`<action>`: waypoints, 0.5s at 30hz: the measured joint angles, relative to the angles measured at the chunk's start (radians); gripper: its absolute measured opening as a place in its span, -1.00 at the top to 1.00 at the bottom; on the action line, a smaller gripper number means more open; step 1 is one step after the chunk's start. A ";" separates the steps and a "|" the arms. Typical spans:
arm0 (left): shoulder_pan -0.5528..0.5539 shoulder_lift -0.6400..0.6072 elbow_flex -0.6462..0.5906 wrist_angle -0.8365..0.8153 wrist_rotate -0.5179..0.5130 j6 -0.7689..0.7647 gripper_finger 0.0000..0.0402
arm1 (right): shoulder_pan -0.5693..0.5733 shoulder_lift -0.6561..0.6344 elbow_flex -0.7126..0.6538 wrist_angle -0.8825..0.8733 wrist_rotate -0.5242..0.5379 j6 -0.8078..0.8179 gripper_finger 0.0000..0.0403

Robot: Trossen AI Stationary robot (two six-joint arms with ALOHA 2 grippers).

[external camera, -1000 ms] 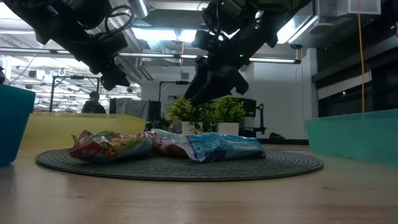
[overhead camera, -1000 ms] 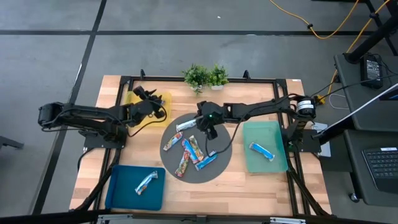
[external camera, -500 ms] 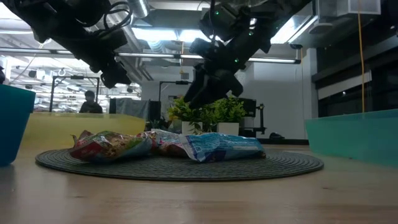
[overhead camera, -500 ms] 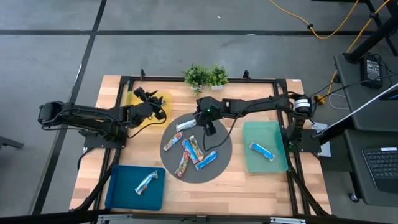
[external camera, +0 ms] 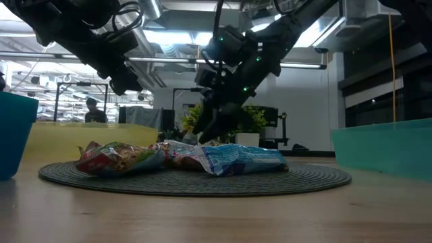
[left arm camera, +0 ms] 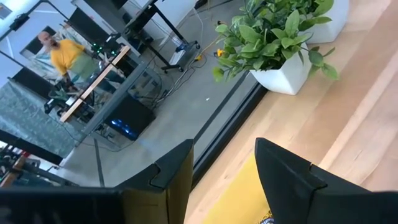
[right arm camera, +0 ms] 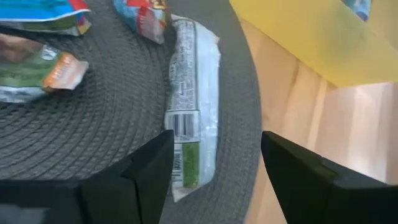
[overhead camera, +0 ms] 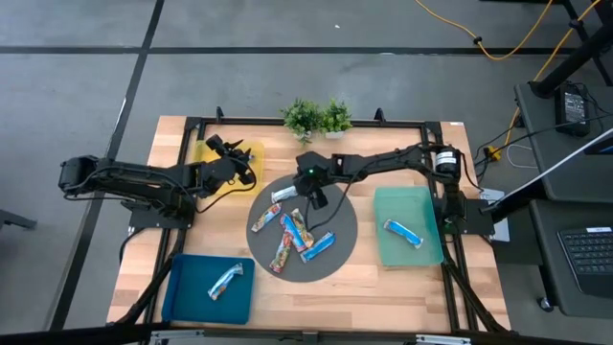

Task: Pick and place Granola Bars by type
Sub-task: Put the yellow granola bar into the blue bin

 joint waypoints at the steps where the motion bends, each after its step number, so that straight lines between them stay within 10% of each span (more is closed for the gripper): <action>1: 0.000 0.000 0.000 0.000 0.000 0.000 0.18 | -0.001 0.003 0.001 0.002 0.000 0.000 -0.21; 15: 0.000 0.000 0.000 -0.001 0.002 -0.007 0.18 | -0.011 0.062 0.002 0.002 -0.019 0.048 -0.21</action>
